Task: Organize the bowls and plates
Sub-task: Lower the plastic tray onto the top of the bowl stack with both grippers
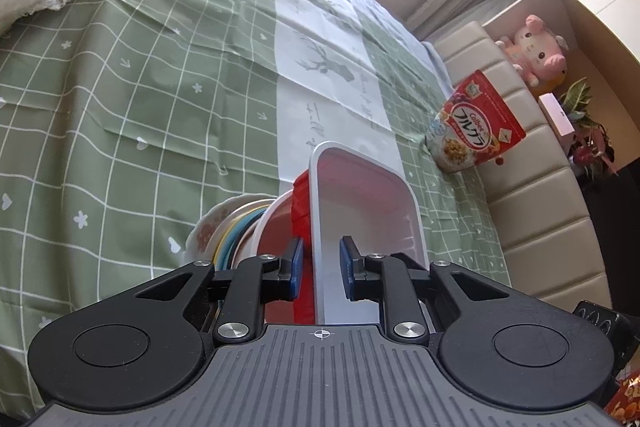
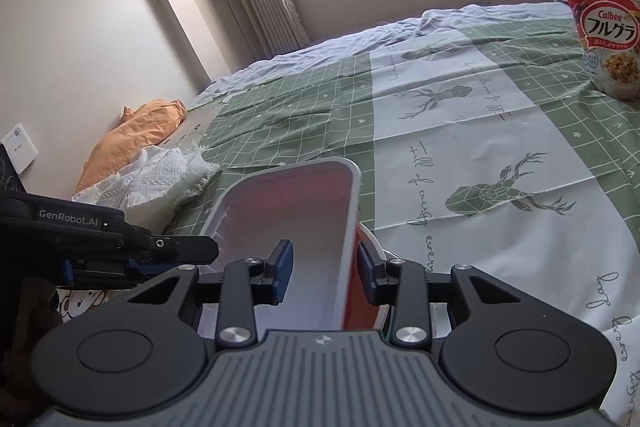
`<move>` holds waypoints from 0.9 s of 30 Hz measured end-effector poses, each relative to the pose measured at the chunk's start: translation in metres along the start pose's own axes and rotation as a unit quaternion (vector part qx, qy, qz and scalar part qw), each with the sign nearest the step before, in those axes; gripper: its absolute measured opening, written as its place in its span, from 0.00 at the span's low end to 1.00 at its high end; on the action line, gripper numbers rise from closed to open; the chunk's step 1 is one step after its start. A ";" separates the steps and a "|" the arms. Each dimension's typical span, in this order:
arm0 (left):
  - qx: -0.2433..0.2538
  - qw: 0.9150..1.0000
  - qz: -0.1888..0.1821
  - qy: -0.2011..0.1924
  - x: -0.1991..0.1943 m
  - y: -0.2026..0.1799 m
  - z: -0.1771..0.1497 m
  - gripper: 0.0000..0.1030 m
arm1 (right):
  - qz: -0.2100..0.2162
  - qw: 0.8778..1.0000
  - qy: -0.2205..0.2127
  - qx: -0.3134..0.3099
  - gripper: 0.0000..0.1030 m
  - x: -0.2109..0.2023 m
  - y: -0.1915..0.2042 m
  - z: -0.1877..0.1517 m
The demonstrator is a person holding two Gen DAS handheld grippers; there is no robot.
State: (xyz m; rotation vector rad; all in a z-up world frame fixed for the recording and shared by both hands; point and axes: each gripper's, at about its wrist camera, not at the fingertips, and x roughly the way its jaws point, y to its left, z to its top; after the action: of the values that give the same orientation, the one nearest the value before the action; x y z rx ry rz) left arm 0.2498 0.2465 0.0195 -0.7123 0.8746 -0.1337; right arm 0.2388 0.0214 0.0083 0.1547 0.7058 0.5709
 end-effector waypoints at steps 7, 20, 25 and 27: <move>0.006 1.000 0.008 -0.002 0.005 -0.002 0.007 0.20 | 0.004 1.000 0.004 0.001 0.31 0.003 -0.002 0.001; 0.005 1.000 0.007 -0.010 0.005 0.000 0.007 0.21 | 0.004 1.000 0.001 0.002 0.31 0.000 0.000 -0.002; 0.010 0.999 0.013 -0.029 -0.009 0.000 0.000 0.21 | 0.000 1.000 -0.008 -0.003 0.31 -0.006 0.003 -0.003; 0.007 0.999 0.010 -0.032 -0.014 0.001 -0.003 0.21 | -0.001 1.000 -0.008 -0.002 0.31 -0.009 0.003 -0.004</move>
State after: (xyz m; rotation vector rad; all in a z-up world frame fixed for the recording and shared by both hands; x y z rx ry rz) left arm 0.2378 0.2511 0.0269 -0.6910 0.8183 -0.0989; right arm 0.2292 0.0190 0.0110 0.1558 0.6890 0.5688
